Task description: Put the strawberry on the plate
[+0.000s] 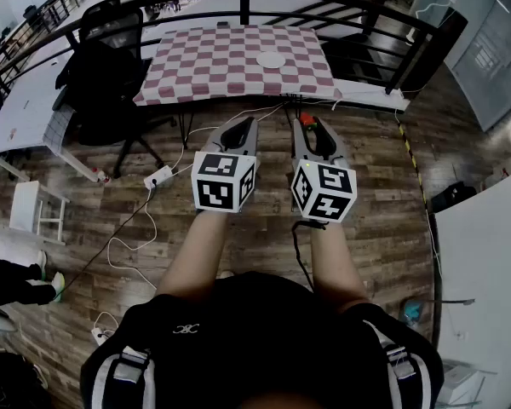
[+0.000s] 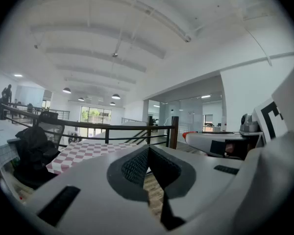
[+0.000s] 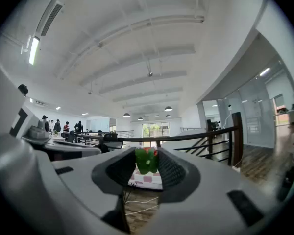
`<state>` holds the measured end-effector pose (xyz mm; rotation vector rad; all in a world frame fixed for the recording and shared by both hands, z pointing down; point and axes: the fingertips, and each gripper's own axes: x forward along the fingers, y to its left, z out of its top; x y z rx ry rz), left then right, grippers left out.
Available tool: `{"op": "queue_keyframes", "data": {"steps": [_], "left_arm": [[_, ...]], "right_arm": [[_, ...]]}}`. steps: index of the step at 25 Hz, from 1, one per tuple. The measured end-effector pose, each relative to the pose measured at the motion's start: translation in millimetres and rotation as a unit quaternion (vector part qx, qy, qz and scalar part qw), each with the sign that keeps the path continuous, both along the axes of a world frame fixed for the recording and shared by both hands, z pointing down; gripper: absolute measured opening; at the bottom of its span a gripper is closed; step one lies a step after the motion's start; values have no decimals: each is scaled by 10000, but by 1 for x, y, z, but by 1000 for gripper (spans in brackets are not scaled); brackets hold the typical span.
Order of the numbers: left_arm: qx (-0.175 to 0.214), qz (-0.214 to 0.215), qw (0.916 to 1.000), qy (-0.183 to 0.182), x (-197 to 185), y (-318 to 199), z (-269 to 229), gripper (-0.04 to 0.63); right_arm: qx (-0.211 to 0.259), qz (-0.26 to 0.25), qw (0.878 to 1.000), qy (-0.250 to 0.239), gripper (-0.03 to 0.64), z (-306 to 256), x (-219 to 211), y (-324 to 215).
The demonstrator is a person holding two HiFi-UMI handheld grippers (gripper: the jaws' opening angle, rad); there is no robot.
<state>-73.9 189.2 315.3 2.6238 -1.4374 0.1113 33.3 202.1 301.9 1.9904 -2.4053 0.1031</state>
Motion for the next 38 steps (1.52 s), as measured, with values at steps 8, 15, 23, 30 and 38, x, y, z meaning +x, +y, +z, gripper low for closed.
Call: {"op": "queue_keyframes", "data": {"steps": [8, 15, 23, 30, 38], "left_arm": [[24, 92, 10000, 22, -27, -4, 1, -9], [-57, 278, 9996, 59, -55, -16, 12, -9], [-176, 509, 9985, 64, -63, -38, 25, -9], [-223, 565, 9981, 45, -42, -92, 36, -9], [-55, 254, 9996, -135, 4, -191, 24, -9]], "right_arm": [[-18, 91, 9999, -59, 149, 4, -29, -3], [-16, 221, 9997, -42, 149, 9, -59, -10], [-41, 347, 9994, -23, 149, 15, -70, -25], [8, 311, 9994, -172, 149, 23, -47, -79], [106, -7, 9995, -288, 149, 11, 0, -181]]}}
